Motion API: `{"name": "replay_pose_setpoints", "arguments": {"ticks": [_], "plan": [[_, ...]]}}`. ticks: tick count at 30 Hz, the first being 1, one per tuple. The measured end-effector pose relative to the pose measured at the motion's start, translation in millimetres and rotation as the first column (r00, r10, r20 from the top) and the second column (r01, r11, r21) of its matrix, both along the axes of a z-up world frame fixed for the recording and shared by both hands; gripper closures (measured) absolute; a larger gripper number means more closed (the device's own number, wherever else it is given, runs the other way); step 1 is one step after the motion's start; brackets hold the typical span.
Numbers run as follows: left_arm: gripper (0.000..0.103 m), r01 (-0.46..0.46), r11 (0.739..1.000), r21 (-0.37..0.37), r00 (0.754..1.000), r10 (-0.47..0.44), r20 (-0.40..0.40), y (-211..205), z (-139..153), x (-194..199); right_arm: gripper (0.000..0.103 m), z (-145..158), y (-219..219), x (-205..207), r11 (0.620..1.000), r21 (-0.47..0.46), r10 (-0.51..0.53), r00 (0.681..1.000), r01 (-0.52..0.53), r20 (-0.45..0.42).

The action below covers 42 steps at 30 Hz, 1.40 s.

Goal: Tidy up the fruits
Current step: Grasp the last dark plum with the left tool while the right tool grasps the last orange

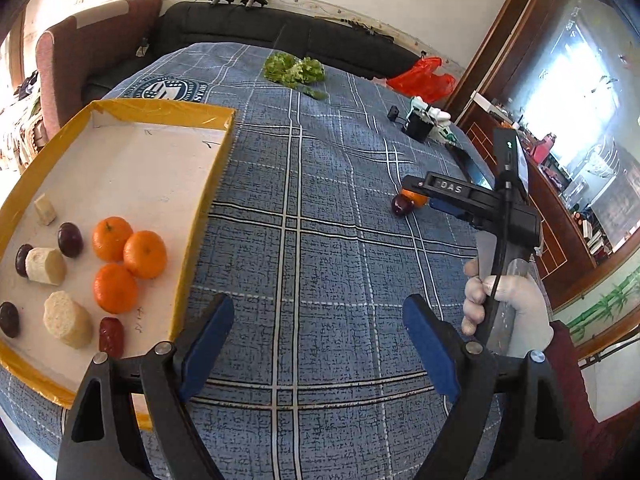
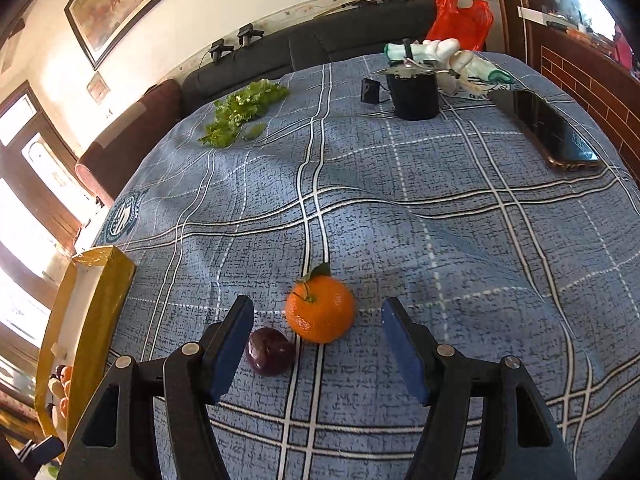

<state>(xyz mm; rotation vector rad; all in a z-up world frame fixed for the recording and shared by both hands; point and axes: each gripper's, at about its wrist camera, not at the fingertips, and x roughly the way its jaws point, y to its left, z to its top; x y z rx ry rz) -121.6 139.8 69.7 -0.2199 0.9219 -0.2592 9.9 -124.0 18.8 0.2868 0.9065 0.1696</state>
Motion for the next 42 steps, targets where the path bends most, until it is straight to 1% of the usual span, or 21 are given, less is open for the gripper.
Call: {"name": "replay_pose_setpoints", "arguments": {"ticks": [2, 3, 6, 8, 10, 14, 16, 17, 19, 21, 22, 25, 30, 31, 32, 33, 34, 36, 42], "plan": [[0.017, 0.011, 1.0, 0.019, 1.0, -0.011, 0.01, -7.3, 1.5, 5.9, 0.05, -4.9, 3.8, 2.9, 1.0, -0.016, -0.001, 1.0, 0.001, -0.002], [0.017, 0.015, 1.0, 0.028, 1.0, -0.016, 0.019, -10.5, 2.1, 8.4, 0.062, -7.7, 3.8, 3.3, 1.0, -0.018, -0.001, 1.0, 0.0, -0.01], [0.017, 0.031, 0.997, 0.072, 0.998, -0.034, 0.047, -24.6, 3.8, 20.5, 0.062, -7.6, -3.2, 1.7, 1.0, 0.004, -0.01, 1.0, 0.01, -0.006], [0.017, 0.052, 0.995, 0.079, 0.997, -0.057, 0.055, -36.2, 3.6, 33.7, 0.062, -4.2, -9.9, -1.8, 1.0, 0.019, -0.021, 1.0, 0.021, 0.007], [0.017, 0.08, 0.991, 0.105, 0.994, -0.087, 0.07, -50.2, 2.7, 47.3, 0.062, -0.4, -19.7, -4.6, 0.997, 0.067, -0.033, 0.999, 0.032, 0.013], [0.018, 0.169, 0.968, 0.183, 0.977, -0.189, 0.096, -91.7, -4.2, 75.7, 0.062, 8.5, -38.6, -9.9, 0.989, 0.132, -0.066, 0.997, 0.061, 0.032], [0.018, 0.205, 0.956, 0.211, 0.97, -0.227, 0.085, -110.9, -11.6, 87.8, 0.062, 12.3, -46.9, -12.0, 0.985, 0.157, -0.079, 0.996, 0.071, 0.042], [0.02, 0.224, 0.949, 0.223, 0.966, -0.246, 0.077, -121.1, -16.3, 95.9, 0.062, 13.6, -49.9, -12.6, 0.983, 0.165, -0.084, 0.995, 0.075, 0.046], [0.028, 0.242, 0.939, 0.245, 0.962, -0.265, 0.066, -135.0, -23.1, 107.9, 0.062, 14.2, -54.2, -12.1, 0.982, 0.173, -0.089, 0.995, 0.08, 0.046], [0.041, 0.247, 0.933, 0.26, 0.962, -0.269, 0.052, -144.6, -29.4, 121.1, 0.062, 12.5, -57.4, -10.2, 0.98, 0.176, -0.095, 0.995, 0.087, 0.036], [0.042, 0.251, 0.933, 0.259, 0.962, -0.271, 0.044, -147.6, -32.4, 126.5, 0.062, 11.7, -59.0, -9.1, 0.98, 0.18, -0.097, 0.995, 0.09, 0.03], [0.042, 0.25, 0.93, 0.269, 0.962, -0.27, 0.039, -153.6, -39.9, 137.6, 0.062, 8.4, -61.7, -5.7, 0.977, 0.189, -0.1, 0.995, 0.096, 0.011], [0.043, 0.261, 0.926, 0.273, 0.961, -0.276, 0.017, -161.3, -51.3, 147.8, 0.061, 7.4, -60.4, -3.7, 0.978, 0.187, -0.092, 0.996, 0.088, 0.01], [0.044, 0.262, 0.925, 0.277, 0.961, -0.276, 0.011, -162.7, -53.9, 148.3, 0.061, 7.4, -59.6, -3.7, 0.979, 0.185, -0.089, 0.996, 0.086, 0.011], [0.059, 0.26, 0.923, 0.282, 0.962, -0.274, 0.011, -163.2, -55.9, 147.7, 0.061, 7.6, -58.8, -3.8, 0.98, 0.182, -0.088, 0.996, 0.084, 0.012], [0.076, 0.261, 0.923, 0.282, 0.962, -0.274, 0.006, -162.8, -57.6, 147.3, 0.061, 7.8, -58.0, -3.9, 0.981, 0.177, -0.088, 0.996, 0.084, 0.013], [0.077, 0.255, 0.925, 0.282, 0.964, -0.265, -0.002, -161.9, -58.7, 147.3, 0.061, 7.4, -57.7, -4.0, 0.981, 0.175, -0.087, 0.996, 0.084, 0.014], [0.077, 0.234, 0.932, 0.278, 0.969, -0.247, 0.011, -157.7, -55.7, 145.3, 0.061, 7.1, -57.2, -4.0, 0.982, 0.17, -0.086, 0.996, 0.083, 0.013], [0.077, 0.163, 0.946, 0.28, 0.98, -0.189, 0.07, -136.4, -32.3, 125.6, 0.061, 6.0, -50.9, -4.2, 0.986, 0.157, -0.069, 0.997, 0.065, 0.019]]}}
